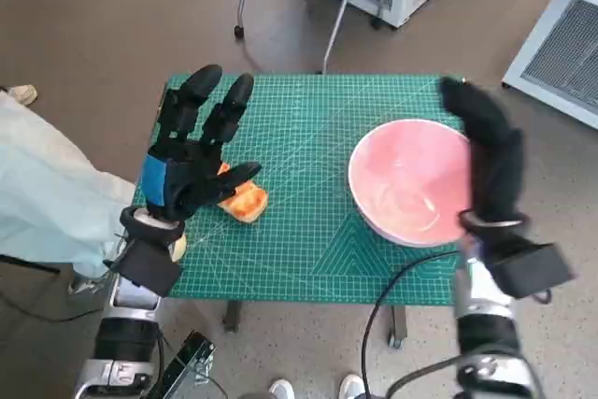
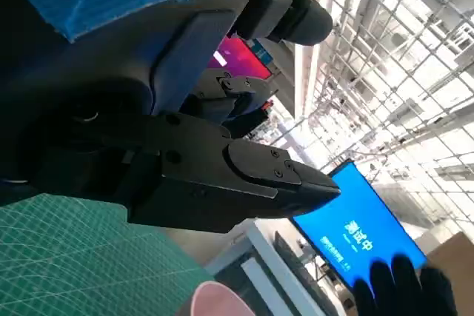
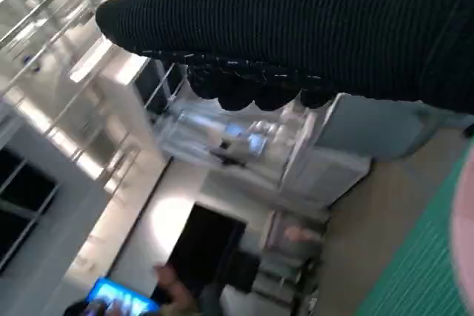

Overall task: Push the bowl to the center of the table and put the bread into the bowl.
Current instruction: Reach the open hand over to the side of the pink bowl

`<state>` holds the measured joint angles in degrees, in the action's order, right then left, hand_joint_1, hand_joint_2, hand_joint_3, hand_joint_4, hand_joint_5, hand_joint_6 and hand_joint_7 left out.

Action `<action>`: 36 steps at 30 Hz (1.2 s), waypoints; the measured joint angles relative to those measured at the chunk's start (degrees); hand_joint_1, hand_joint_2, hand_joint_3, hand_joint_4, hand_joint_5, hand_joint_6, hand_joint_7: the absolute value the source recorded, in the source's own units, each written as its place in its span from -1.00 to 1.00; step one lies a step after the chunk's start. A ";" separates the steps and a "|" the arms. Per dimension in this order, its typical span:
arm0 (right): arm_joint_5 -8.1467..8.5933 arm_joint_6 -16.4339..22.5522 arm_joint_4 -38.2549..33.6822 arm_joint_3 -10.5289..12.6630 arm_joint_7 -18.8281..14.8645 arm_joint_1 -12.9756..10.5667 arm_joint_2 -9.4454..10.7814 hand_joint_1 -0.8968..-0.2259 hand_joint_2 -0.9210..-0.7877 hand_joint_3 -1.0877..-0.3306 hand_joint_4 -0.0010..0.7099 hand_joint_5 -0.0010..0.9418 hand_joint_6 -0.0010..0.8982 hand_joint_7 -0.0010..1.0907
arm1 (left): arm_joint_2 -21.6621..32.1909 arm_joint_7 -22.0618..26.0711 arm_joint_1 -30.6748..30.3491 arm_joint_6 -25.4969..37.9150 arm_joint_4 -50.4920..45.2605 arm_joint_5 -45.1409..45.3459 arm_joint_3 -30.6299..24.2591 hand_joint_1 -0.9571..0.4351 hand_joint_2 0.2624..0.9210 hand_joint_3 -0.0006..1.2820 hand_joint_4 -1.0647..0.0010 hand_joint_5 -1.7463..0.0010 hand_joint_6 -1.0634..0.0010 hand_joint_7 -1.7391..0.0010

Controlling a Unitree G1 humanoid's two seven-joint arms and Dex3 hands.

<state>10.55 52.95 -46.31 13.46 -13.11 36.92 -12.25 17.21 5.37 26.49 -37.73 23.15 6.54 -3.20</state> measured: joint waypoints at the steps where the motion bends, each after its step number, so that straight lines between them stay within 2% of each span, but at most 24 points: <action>1: 0.11 0.45 -0.97 0.63 0.22 0.20 -0.68 -0.02 -1.00 -0.08 0.02 -1.00 -0.83 0.18 | 0.05 -0.01 -0.03 0.00 0.00 -0.01 -0.05 0.25 1.00 -0.84 0.40 0.98 0.87 0.23; 7: 0.93 2.41 -5.63 4.49 2.09 0.57 -3.47 0.01 -1.00 -0.15 -0.02 -1.00 -0.87 0.22 | 0.05 -0.36 -0.39 0.00 -0.36 0.03 -0.10 0.23 1.00 -0.85 0.40 0.98 0.89 0.21; 13: 0.96 3.09 -10.99 7.13 5.47 0.66 -4.80 0.02 -1.00 -0.22 -0.06 -1.00 -0.95 0.38 | 0.00 -1.13 -0.83 0.00 -0.85 0.13 -0.09 0.21 1.00 -0.85 0.40 0.99 0.91 0.19; 17: 1.00 2.62 -14.74 8.24 7.33 0.72 -5.27 -0.03 -1.00 -0.24 -0.07 -1.00 -0.97 0.41 | -0.10 -1.36 -0.85 0.00 -0.85 0.15 -0.07 0.22 1.00 -0.85 0.40 0.99 0.92 0.18; 21: 1.02 0.24 -18.04 8.84 8.29 1.13 -5.15 0.03 -1.00 -0.28 -0.08 -1.00 -0.96 0.38 | -0.14 -1.45 -0.85 0.01 -0.85 0.13 -0.05 0.23 1.00 -0.84 0.40 0.99 0.92 0.18; 29: 1.32 -6.86 -22.80 9.45 8.16 2.97 -3.73 0.14 -1.00 -0.35 -0.16 -1.00 -0.84 0.09 | -0.16 -1.10 -0.87 0.39 -0.90 -0.03 0.07 0.25 1.00 -0.82 0.40 0.99 0.93 0.19; 36: 3.49 -13.43 -25.89 11.30 5.51 4.37 -2.72 0.09 -1.00 -0.36 -0.27 -0.99 -0.73 -0.12 | -0.08 -0.38 -1.33 1.25 -2.28 -0.64 -0.06 0.25 1.00 -0.81 0.40 0.99 0.95 0.20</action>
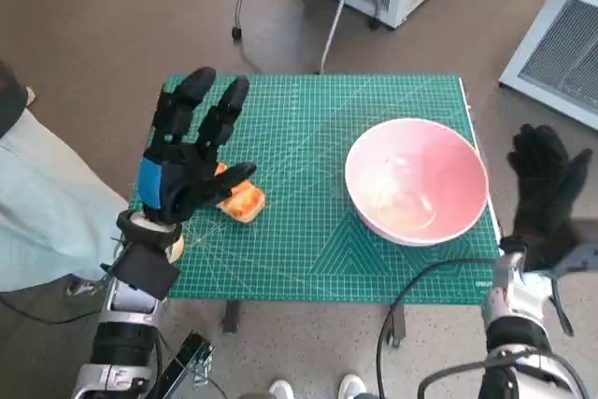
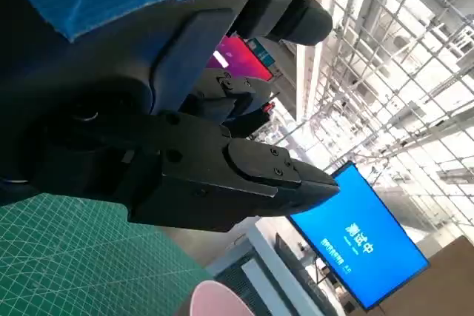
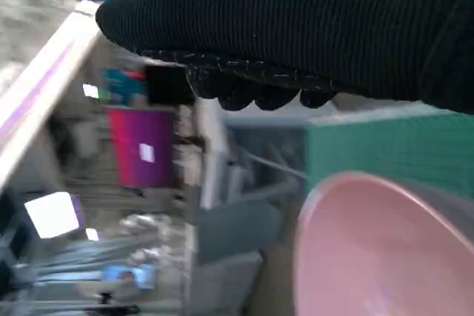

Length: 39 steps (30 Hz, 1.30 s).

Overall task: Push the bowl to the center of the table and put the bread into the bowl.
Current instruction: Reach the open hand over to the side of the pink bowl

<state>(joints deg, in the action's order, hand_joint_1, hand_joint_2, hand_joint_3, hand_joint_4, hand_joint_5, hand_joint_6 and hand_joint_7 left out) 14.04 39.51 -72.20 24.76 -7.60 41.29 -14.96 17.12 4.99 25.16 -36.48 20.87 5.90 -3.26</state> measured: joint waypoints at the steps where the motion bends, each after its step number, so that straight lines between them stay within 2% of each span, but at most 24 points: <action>1: 0.51 -1.08 -0.33 0.26 -0.49 0.31 0.19 0.07 -1.00 -0.36 -0.29 -0.99 -0.72 -0.15 | 0.05 0.04 -0.11 0.07 -0.21 -0.03 -0.04 0.25 1.00 -0.81 0.40 0.99 0.95 0.20; 5: 1.78 -4.71 -1.10 1.34 -2.00 1.36 1.09 0.02 -1.00 -0.36 -0.33 -1.00 -0.71 -0.21 | 0.12 0.24 -0.70 0.52 -1.27 -0.10 -0.12 0.26 1.00 -0.81 0.40 0.99 0.97 0.17; 11: 2.17 -7.64 -1.78 2.04 -2.87 2.75 2.72 -0.07 -1.00 -0.33 -0.28 -0.98 -0.68 -0.23 | 0.23 0.66 -1.45 1.04 -2.41 -0.42 -0.34 0.26 1.00 -0.81 0.40 0.99 0.99 0.13; 20: 3.13 -8.73 -1.85 2.96 -3.01 5.26 5.44 0.10 -1.00 -0.51 -0.29 -0.99 -0.60 -0.20 | 0.48 0.83 -3.66 3.76 -6.58 -1.21 -1.36 0.30 1.00 -0.81 0.39 0.98 1.00 0.12; 27: 4.12 -9.27 -2.06 4.02 -3.11 7.42 7.46 0.10 -1.00 -0.53 -0.31 -1.00 -0.66 -0.07 | 0.60 0.83 -5.44 6.18 -10.14 -1.26 -2.06 0.34 0.99 -0.79 0.39 0.98 1.00 0.10; 33: 6.74 -10.36 -2.16 6.63 -3.23 9.72 9.58 0.11 -1.00 -0.48 -0.36 -1.00 -0.80 0.20 | 0.62 0.82 -7.06 8.39 -13.54 -1.37 -2.61 0.35 0.97 -0.78 0.39 0.98 1.00 0.09; 36: 8.21 -10.87 -2.21 7.88 -3.22 11.03 10.79 0.13 -1.00 -0.47 -0.36 -1.00 -0.83 0.26 | 0.62 0.82 -7.86 9.07 -14.69 -1.48 -2.90 0.33 0.97 -0.78 0.39 0.98 1.00 0.09; 39: 8.65 -11.23 -2.28 8.61 -3.20 12.05 11.70 0.14 -1.00 -0.47 -0.34 -0.99 -0.84 0.28 | 0.62 0.82 -8.45 9.48 -15.39 -1.61 -3.19 0.31 0.96 -0.78 0.39 0.98 1.00 0.09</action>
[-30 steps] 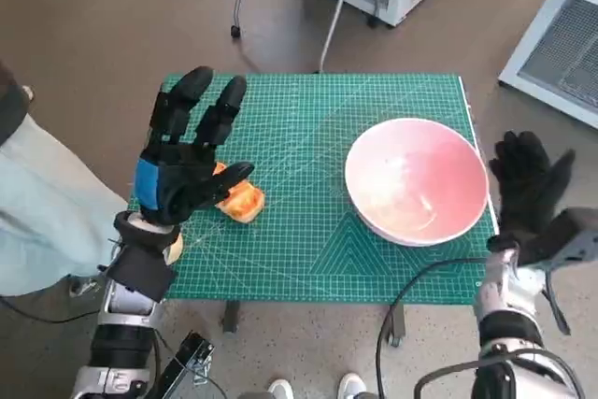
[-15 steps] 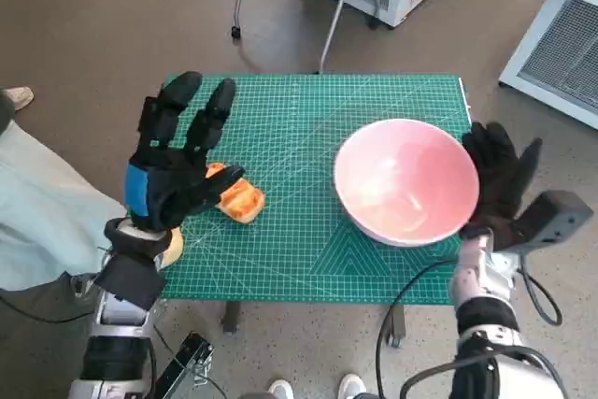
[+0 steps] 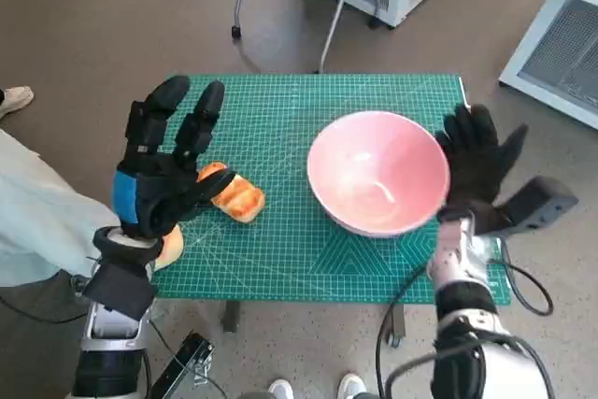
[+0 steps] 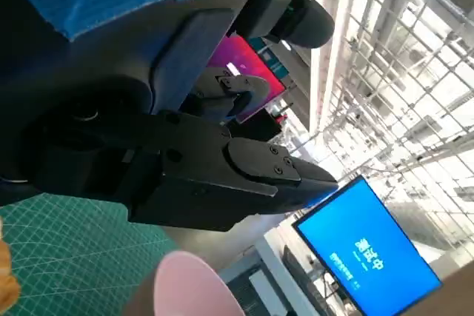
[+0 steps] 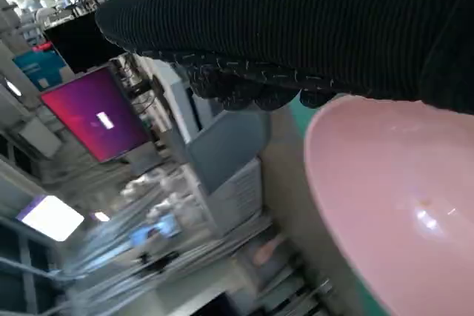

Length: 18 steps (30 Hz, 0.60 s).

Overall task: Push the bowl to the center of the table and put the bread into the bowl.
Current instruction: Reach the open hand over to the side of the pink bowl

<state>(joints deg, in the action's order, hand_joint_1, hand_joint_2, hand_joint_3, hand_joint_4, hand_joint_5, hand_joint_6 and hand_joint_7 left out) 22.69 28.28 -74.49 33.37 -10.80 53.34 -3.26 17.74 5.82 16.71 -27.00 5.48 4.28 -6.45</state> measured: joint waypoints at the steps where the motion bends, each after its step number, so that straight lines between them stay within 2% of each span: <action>1: 0.05 -0.11 -0.02 0.12 0.08 0.30 0.27 0.14 -1.00 -0.47 -0.34 -0.99 -0.84 0.29 | 0.00 0.00 -0.19 0.02 -0.13 -0.08 -0.13 0.31 0.95 -0.78 0.39 0.98 1.00 0.09; 6: -0.04 -0.60 -0.15 0.19 1.29 1.38 1.50 0.15 -1.00 -0.46 -0.30 -0.98 -0.85 0.30 | 0.00 -0.01 -1.11 0.24 -0.54 -0.18 -0.90 0.29 0.95 -0.77 0.40 0.98 1.00 0.10; 18: 0.05 -2.38 -0.50 1.14 2.42 2.64 3.00 0.13 -1.00 -0.41 -0.26 -0.97 -0.84 0.30 | 0.00 -0.01 -2.86 0.94 -1.89 -0.36 -1.59 0.28 0.96 -0.77 0.41 0.98 1.00 0.11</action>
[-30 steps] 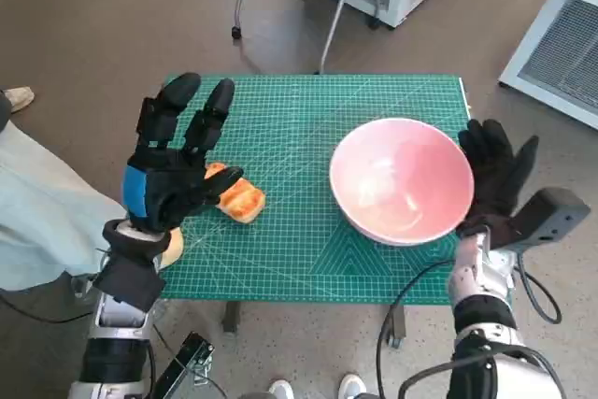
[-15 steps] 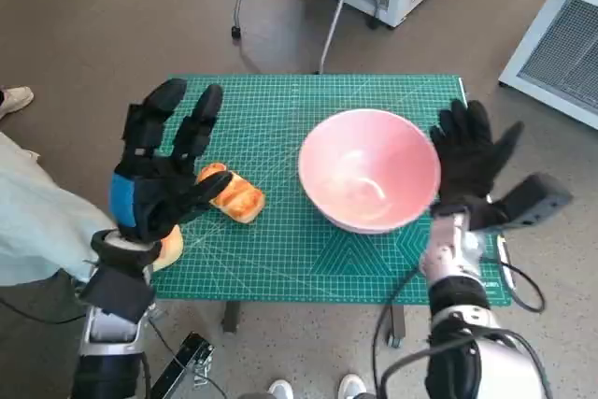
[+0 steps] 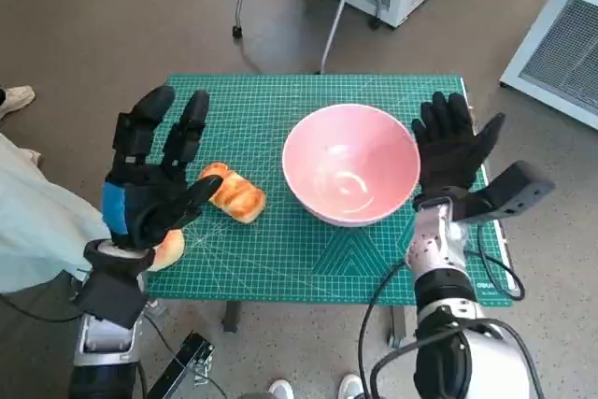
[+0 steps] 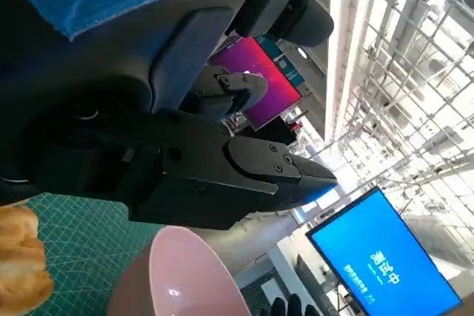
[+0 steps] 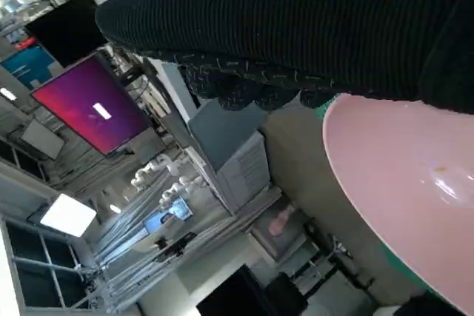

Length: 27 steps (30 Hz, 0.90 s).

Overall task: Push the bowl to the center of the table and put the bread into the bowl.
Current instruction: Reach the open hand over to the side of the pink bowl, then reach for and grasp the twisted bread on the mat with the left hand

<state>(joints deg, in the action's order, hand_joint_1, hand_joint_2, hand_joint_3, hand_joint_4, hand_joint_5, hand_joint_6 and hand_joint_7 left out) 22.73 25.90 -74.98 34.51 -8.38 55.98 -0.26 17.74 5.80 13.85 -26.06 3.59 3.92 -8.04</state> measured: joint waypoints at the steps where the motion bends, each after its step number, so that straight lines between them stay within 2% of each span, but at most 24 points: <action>1: 0.03 -0.16 -0.02 0.12 0.01 0.10 0.18 0.13 -1.00 -0.41 -0.25 -0.97 -0.84 0.30 | 0.00 0.00 -0.05 0.00 -0.05 -0.07 -0.03 0.27 0.96 -0.77 0.41 0.98 1.00 0.12; 12: -0.78 -1.35 -0.17 -0.48 0.09 0.58 0.40 0.15 -1.00 -0.43 -0.24 -0.97 -0.86 0.30 | 0.19 0.31 -0.39 0.00 -0.06 -0.36 -0.46 0.27 0.97 -0.77 0.41 0.98 1.00 0.12; 16: -2.97 -0.49 -0.14 -2.14 0.38 0.43 -0.54 0.15 -1.00 -0.45 -0.23 -0.97 -0.84 0.24 | 1.07 1.00 -0.38 0.31 -0.07 -0.38 -0.84 0.28 0.97 -0.78 0.40 0.98 0.99 0.13; 20: -4.84 2.58 0.22 -3.61 1.07 -0.07 -2.15 0.17 -1.00 -0.46 -0.17 -0.96 -0.78 0.23 | 2.79 1.78 -0.36 1.19 -0.07 -0.37 -1.40 0.28 0.97 -0.79 0.39 0.98 0.97 0.13; 22: -5.47 5.14 0.68 -4.40 1.20 -0.56 -3.04 0.18 -1.00 -0.44 -0.11 -0.94 -0.74 0.23 | 3.97 2.26 -0.22 1.79 -0.07 -0.34 -1.74 0.28 0.95 -0.80 0.39 0.98 0.95 0.13; 27: -8.61 12.37 2.33 -7.24 1.30 -1.93 -4.93 0.18 -1.00 -0.35 0.04 -0.91 -0.66 0.22 | 7.53 3.49 1.09 3.68 -0.07 0.68 -2.02 0.29 0.89 -0.83 0.37 0.97 0.91 0.12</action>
<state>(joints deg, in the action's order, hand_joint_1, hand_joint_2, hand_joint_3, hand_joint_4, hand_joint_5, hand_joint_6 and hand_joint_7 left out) 14.12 38.28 -72.65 27.28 -7.08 54.05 -5.19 25.27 9.29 14.94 -22.38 3.52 4.60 -10.07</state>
